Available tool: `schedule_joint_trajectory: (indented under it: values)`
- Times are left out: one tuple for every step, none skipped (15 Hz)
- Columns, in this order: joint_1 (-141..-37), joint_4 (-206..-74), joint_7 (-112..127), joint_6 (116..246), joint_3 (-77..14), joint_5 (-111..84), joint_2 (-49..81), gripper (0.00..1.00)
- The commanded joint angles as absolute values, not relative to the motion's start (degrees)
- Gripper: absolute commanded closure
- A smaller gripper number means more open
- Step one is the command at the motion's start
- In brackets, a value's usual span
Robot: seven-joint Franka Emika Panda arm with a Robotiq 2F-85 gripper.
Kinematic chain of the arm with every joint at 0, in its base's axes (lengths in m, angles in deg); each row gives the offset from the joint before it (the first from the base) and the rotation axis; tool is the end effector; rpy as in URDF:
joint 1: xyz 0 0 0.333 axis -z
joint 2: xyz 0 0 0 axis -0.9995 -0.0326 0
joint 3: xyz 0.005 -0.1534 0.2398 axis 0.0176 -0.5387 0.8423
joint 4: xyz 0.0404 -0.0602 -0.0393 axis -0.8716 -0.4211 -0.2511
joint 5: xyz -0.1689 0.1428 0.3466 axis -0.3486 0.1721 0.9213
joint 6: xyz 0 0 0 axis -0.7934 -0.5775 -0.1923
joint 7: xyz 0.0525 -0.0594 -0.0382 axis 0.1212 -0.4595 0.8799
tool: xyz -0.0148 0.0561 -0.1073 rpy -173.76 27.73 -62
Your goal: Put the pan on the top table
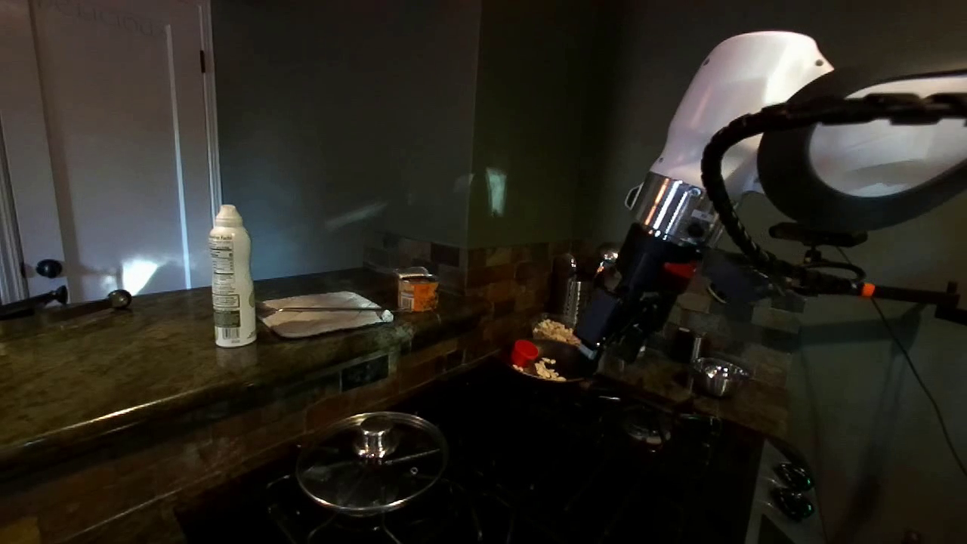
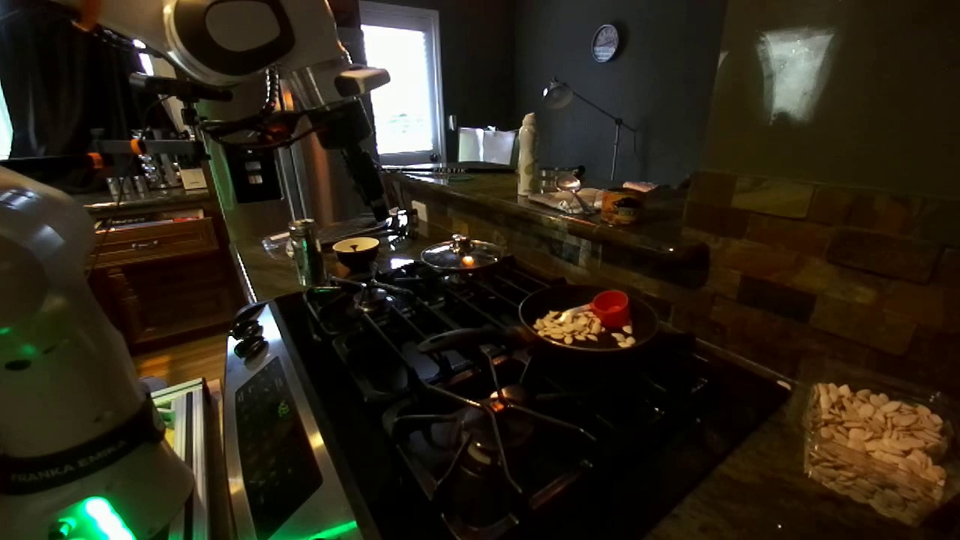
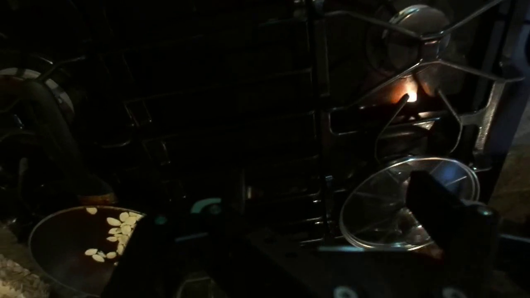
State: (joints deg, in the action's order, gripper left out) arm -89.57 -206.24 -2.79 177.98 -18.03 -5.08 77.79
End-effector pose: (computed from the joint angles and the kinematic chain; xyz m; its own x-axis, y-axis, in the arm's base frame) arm 0.3741 0.0678 0.4133 0.9419 -0.1498 0.3008 -0.1423 -0.9887 -0.0468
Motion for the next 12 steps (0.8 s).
schedule_joint_trajectory:
  values:
    - [-86.87, -206.16, 3.54, 181.56, -22.4, -8.69, 72.26, 0.0]
    - [-85.64, -206.17, 6.31, 180.77, -24.39, -10.34, 71.29, 0.0]
    - [-83.99, -206.17, 8.69, 179.39, -26.02, -12.7, 70.19, 0.0]
    - [-82.39, -206.09, 11.03, 178.63, -27.65, -15.11, 68.9, 0.0]
    - [-81.16, -205.32, 13.65, 178.45, -29.51, -17.11, 66.75, 0.0]
    - [-80.5, -204.24, 17.15, 177.84, -31.58, -18.66, 64.15, 0.0]
    - [-79.83, -203.22, 19.95, 177.55, -33.11, -20.03, 61.77, 0.0]
    - [-78.87, -201.89, 20.57, 177.54, -33.88, -21.01, 59.21, 0.0]
    - [-80.15, -205.01, 17.62, 178.95, -32.74, -18.97, 65.01, 0.0]
    - [-79.45, -204.32, 19.1, 178.96, -33.79, -19.7, 63.07, 0.0]
    - [-79.16, -203.63, 19.88, 178.97, -34.32, -20.06, 61.49, 0.0]
    - [-79.12, -203.12, 20.05, 178.97, -34.42, -20.21, 60.41, 0.0]
